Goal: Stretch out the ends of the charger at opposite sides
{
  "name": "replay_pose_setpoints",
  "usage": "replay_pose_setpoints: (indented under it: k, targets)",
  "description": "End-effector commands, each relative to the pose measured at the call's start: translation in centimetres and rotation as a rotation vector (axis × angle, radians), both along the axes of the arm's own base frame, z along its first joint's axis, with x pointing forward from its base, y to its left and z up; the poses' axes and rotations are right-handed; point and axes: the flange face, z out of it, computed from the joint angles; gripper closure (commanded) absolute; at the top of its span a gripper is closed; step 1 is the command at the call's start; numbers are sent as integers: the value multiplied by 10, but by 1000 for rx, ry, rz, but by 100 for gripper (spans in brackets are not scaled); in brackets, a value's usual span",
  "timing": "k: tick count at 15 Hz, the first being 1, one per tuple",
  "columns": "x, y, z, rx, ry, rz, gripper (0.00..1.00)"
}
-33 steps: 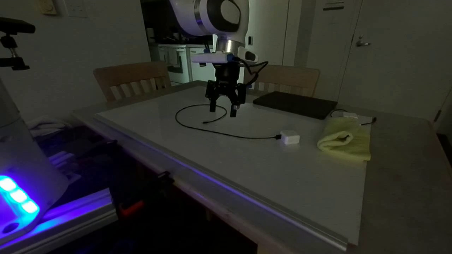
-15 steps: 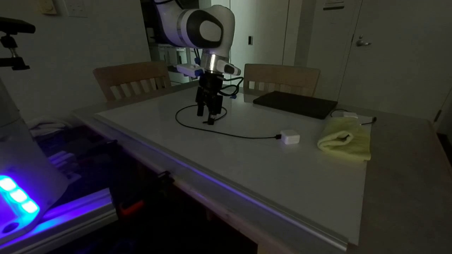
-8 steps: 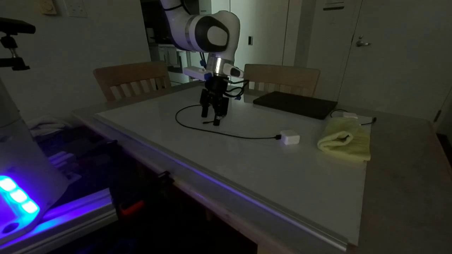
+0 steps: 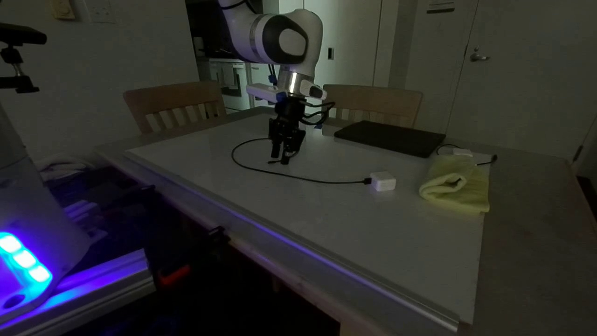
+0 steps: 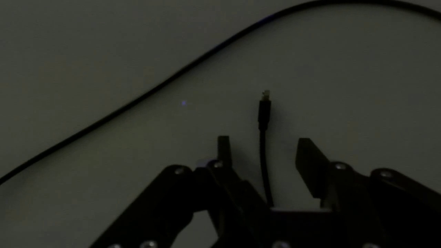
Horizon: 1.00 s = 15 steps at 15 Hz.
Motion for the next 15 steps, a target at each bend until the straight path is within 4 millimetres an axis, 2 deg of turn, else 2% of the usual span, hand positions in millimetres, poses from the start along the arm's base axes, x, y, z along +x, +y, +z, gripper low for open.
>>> replay_pose_setpoints:
  k: [1,4,9,15]
  targets:
    - [-2,-1,-12,26,9,24,78]
    - [-4,-2,-9,31,-5,38,100]
    - [-4,20,-6,43,-7,123,99]
    - [8,55,-2,0,-6,439,99]
